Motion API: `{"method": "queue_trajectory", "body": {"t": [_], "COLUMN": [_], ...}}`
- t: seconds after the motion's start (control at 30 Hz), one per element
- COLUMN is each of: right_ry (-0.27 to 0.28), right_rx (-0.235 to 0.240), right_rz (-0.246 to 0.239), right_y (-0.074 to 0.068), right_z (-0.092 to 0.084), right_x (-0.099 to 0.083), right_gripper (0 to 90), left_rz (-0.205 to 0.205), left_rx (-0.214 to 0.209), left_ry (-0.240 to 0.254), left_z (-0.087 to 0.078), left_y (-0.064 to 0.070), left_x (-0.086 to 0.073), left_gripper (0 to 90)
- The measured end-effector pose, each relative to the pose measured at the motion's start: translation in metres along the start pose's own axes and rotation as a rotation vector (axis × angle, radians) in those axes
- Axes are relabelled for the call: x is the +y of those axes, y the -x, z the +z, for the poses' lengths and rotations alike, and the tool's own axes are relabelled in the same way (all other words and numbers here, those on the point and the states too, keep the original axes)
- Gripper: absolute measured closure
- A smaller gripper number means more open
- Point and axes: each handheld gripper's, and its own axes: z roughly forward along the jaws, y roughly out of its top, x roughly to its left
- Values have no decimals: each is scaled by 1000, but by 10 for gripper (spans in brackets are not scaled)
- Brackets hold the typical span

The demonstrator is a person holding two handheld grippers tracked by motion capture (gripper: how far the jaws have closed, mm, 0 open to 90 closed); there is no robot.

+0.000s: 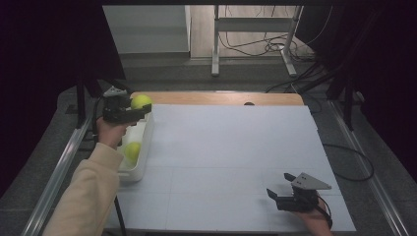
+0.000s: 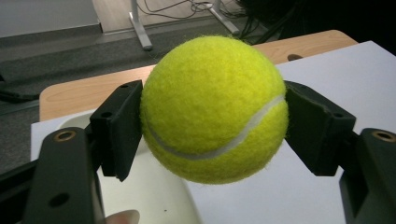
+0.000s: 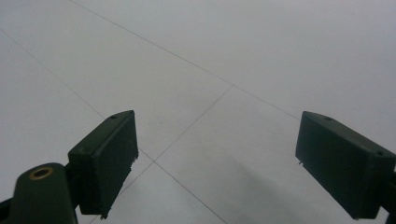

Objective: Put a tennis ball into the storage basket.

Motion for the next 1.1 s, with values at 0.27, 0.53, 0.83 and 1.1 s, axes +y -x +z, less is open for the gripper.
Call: {"method": "queue_trajectory", "body": {"t": [0.27, 0.53, 0.83, 1.1], "right_ry": [-5, -11, -10, -7], "right_rx": [-4, -4, -4, -3], "right_rz": [-4, -6, -7, -6], "right_y": [0, -1, 0, 0], "right_z": [0, 1, 0, 1], "right_x": [0, 0, 0, 0], "right_gripper": [134, 135, 135, 135], "left_rz": [-7, -2, -10, -34], "left_rx": [24, 48, 85, 93], "left_ry": [-6, -35, -83, -127], "left_z": [-3, 2, 13, 20], "left_y": [-9, -14, -23, -32], "left_x": [-1, -3, -6, -11], "left_gripper": [265, 265, 264, 264]}}
